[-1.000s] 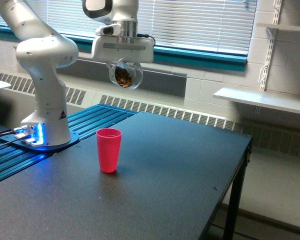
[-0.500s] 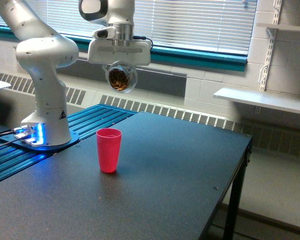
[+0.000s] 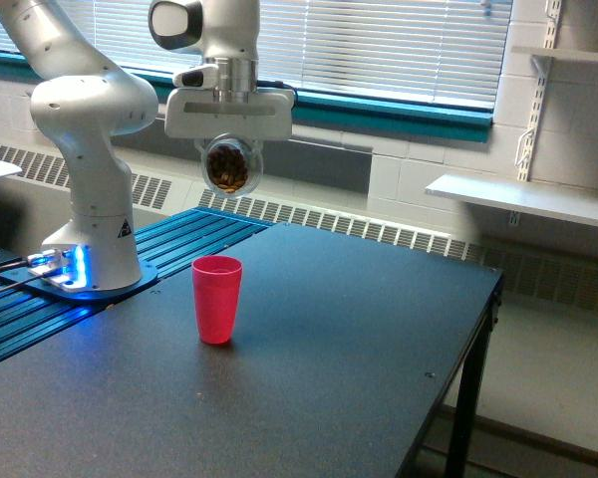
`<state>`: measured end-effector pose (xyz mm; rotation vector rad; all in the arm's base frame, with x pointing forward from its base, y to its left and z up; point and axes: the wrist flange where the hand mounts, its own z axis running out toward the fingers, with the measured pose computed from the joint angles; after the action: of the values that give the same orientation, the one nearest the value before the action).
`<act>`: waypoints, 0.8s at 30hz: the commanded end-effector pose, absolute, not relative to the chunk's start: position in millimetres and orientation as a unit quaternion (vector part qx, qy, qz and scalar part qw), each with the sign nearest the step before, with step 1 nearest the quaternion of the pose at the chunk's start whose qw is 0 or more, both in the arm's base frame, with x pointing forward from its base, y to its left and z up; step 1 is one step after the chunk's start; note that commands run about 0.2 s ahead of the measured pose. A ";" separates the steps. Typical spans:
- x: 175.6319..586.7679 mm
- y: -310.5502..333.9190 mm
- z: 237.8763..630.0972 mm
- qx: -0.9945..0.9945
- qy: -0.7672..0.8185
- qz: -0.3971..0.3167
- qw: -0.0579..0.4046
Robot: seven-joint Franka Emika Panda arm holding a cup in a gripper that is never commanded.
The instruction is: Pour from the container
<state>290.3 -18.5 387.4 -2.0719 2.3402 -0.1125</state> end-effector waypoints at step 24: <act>284.3 -15.2 364.8 -0.651 0.759 0.006 0.014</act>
<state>291.0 -21.1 374.6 -2.0302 2.3529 -0.0092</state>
